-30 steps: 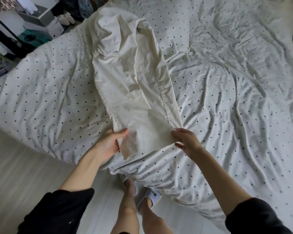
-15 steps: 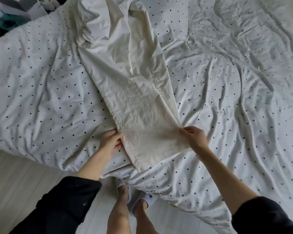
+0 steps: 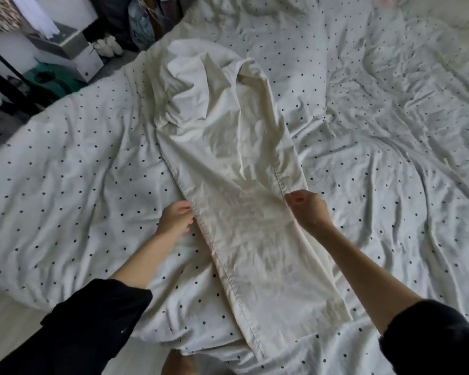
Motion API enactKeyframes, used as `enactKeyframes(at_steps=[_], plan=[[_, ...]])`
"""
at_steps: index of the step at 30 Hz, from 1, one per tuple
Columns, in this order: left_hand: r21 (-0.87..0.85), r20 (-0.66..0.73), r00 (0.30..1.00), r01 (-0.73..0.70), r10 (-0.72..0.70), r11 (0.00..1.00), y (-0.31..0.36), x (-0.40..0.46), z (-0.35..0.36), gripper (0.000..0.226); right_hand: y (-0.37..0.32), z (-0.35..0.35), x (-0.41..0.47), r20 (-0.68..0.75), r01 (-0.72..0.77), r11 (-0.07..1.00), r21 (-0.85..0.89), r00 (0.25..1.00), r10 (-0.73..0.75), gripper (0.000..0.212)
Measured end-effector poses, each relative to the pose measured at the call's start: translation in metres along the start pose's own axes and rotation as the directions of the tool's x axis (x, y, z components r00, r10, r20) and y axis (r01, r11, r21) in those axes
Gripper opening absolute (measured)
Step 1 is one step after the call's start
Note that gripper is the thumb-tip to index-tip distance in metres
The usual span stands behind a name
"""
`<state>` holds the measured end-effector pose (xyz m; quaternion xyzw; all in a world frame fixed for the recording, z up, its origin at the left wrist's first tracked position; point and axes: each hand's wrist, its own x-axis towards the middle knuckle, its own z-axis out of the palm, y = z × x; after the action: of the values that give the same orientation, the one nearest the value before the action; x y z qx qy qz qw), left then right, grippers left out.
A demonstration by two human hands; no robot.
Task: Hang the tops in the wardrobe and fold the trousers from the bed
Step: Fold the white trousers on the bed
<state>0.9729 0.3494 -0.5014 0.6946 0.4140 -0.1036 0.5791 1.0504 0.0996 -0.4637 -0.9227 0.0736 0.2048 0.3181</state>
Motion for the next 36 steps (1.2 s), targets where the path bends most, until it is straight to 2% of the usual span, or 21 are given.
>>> enactKeyframes(at_steps=[3, 6, 8, 10, 12, 14, 15, 17, 20, 23, 28, 30, 32, 34, 36], plan=[[0.124, -0.091, 0.977, -0.181, 0.193, 0.976, 0.048, 0.052, -0.031, 0.020, -0.054, 0.004, 0.043, -0.042, 0.018, 1.000, 0.008, 0.999, -0.017, 0.027], [0.272, -0.140, 0.902, -0.362, 0.409, 0.891, 0.096, 0.104, -0.051, 0.025, -0.104, 0.017, 0.092, -0.058, -0.002, 0.999, 0.039, 0.998, 0.004, 0.029], [0.322, -0.150, 0.858, -0.428, 0.492, 0.845, 0.121, 0.133, -0.057, 0.036, -0.133, 0.027, 0.122, -0.075, -0.024, 0.997, 0.072, 0.997, 0.029, 0.030], [0.335, -0.129, 0.902, -0.352, 0.413, 0.874, 0.146, 0.168, -0.061, 0.062, -0.160, 0.039, 0.159, -0.095, -0.081, 0.991, 0.111, 0.991, 0.092, 0.038], [0.264, -0.067, 0.986, -0.131, 0.154, 0.955, 0.167, 0.197, -0.063, 0.087, -0.178, 0.050, 0.191, -0.055, -0.153, 0.983, 0.103, 0.986, 0.160, 0.049], [0.196, 0.015, 0.996, 0.085, -0.090, 0.977, 0.182, 0.216, -0.065, 0.091, -0.183, 0.061, 0.214, 0.000, -0.232, 0.962, 0.140, 0.972, 0.235, 0.039], [0.174, 0.049, 0.988, 0.135, -0.145, 0.976, 0.186, 0.221, -0.067, 0.081, -0.183, 0.066, 0.218, 0.031, -0.266, 0.943, 0.201, 0.964, 0.265, 0.027], [0.117, 0.076, 0.989, 0.116, -0.125, 0.986, 0.189, 0.229, -0.072, 0.051, -0.186, 0.068, 0.217, 0.071, -0.318, 0.893, 0.320, 0.947, 0.312, 0.021], [-0.013, 0.017, 0.993, -0.115, 0.115, 0.993, 0.214, 0.241, -0.084, 0.025, -0.198, 0.051, 0.217, -0.045, -0.245, 0.914, 0.322, 0.961, 0.274, 0.022], [-0.152, -0.126, 0.947, -0.314, 0.297, 0.937, 0.264, 0.257, -0.094, 0.024, -0.213, 0.016, 0.220, -0.187, -0.151, 0.941, 0.304, 0.959, 0.214, 0.015], [-0.176, -0.392, 0.855, -0.433, 0.341, 0.884, 0.343, 0.297, -0.101, 0.033, -0.216, -0.042, 0.246, -0.361, -0.094, 0.947, 0.306, 0.909, 0.207, 0.010], [-0.143, -0.455, 0.815, -0.463, 0.358, 0.874, 0.362, 0.314, -0.101, 0.037, -0.213, -0.052, 0.260, -0.334, -0.117, 0.952, 0.284, 0.918, 0.212, 0.009], [-0.097, -0.455, 0.815, -0.447, 0.360, 0.889, 0.371, 0.330, -0.101, 0.042, -0.211, -0.051, 0.269, -0.224, -0.162, 0.949, 0.269, 0.948, 0.226, 0.021], [-0.073, -0.406, 0.864, -0.356, 0.298, 0.932, 0.363, 0.344, -0.100, 0.047, -0.213, -0.047, 0.279, -0.166, -0.185, 0.947, 0.262, 0.958, 0.233, 0.037], [-0.196, -0.327, 0.943, -0.128, 0.059, 0.972, 0.335, 0.354, -0.103, 0.054, -0.224, -0.044, 0.289, -0.180, -0.197, 0.967, 0.160, 0.958, 0.225, 0.047]])
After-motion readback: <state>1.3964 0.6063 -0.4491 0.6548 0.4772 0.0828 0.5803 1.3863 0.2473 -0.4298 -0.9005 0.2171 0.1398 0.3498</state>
